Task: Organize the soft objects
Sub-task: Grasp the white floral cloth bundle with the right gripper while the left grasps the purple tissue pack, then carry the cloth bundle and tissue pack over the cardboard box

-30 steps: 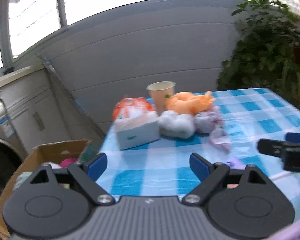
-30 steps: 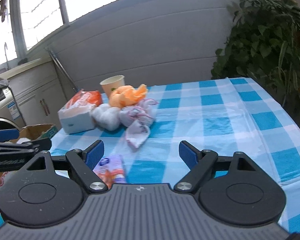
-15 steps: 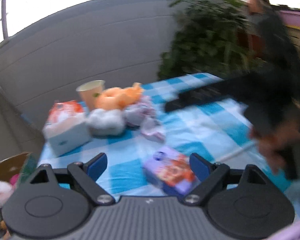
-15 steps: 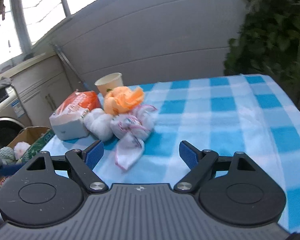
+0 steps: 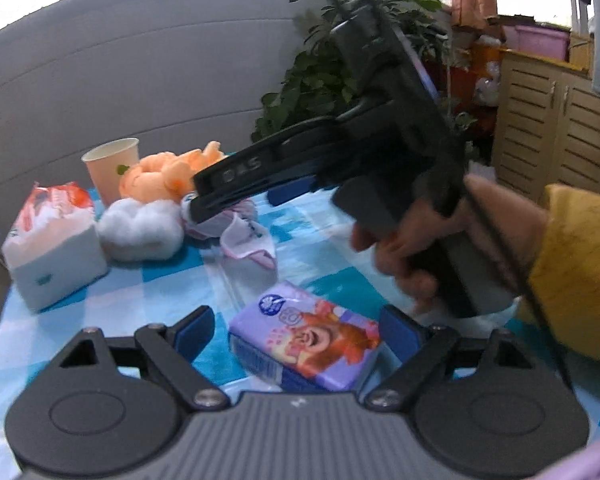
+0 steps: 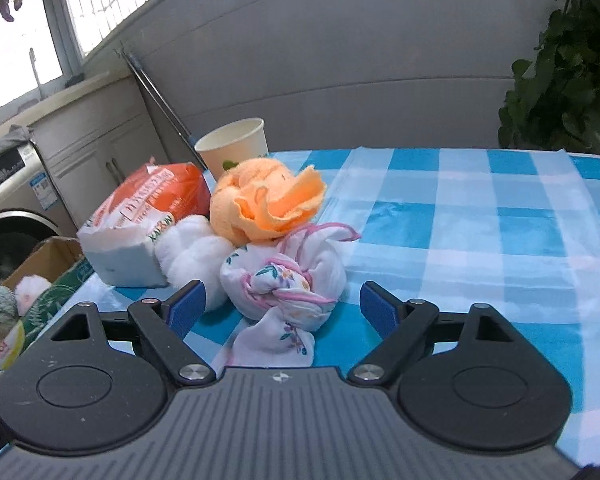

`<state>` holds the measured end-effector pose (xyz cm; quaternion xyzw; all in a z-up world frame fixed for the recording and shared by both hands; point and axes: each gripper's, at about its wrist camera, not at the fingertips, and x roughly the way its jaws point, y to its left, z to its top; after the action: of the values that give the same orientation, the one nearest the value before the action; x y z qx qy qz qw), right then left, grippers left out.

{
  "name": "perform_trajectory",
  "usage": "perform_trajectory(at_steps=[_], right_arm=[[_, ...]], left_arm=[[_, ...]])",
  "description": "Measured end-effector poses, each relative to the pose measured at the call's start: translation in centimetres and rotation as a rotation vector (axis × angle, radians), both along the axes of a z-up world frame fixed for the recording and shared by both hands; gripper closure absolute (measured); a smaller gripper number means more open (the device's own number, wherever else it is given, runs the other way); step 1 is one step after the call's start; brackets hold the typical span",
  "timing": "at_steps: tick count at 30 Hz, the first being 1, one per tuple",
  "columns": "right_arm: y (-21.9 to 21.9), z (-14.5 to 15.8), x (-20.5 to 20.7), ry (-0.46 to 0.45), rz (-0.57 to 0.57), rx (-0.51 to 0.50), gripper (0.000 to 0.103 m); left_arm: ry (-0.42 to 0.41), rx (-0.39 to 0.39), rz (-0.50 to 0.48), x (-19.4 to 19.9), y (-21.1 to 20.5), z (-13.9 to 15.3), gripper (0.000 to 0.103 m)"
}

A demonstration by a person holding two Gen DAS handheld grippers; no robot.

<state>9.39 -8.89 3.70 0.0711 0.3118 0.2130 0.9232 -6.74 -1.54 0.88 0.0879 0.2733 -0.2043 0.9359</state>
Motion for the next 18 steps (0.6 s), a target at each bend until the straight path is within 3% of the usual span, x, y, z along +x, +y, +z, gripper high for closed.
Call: perform_trajectory(at_steps=[5,12,18], right_arm=[[1.2,-1.1,1.7,0.017,0.01,-0.004,0.0],[1.5,-1.5,2.7,0.014,-0.02,0.0,0.0],[1.6,-1.5,2.2,0.003,-0.037,-0.015,0.011]], left_arm=[[0.02,-0.041,-0.067,0.5,0.0,-0.4,0.014],[0.038,-0.049,-0.085,1.2,0.1,-1.1,0.016],[0.04,-0.059,-0.078,1.1,0.3,-1.2,0.017]])
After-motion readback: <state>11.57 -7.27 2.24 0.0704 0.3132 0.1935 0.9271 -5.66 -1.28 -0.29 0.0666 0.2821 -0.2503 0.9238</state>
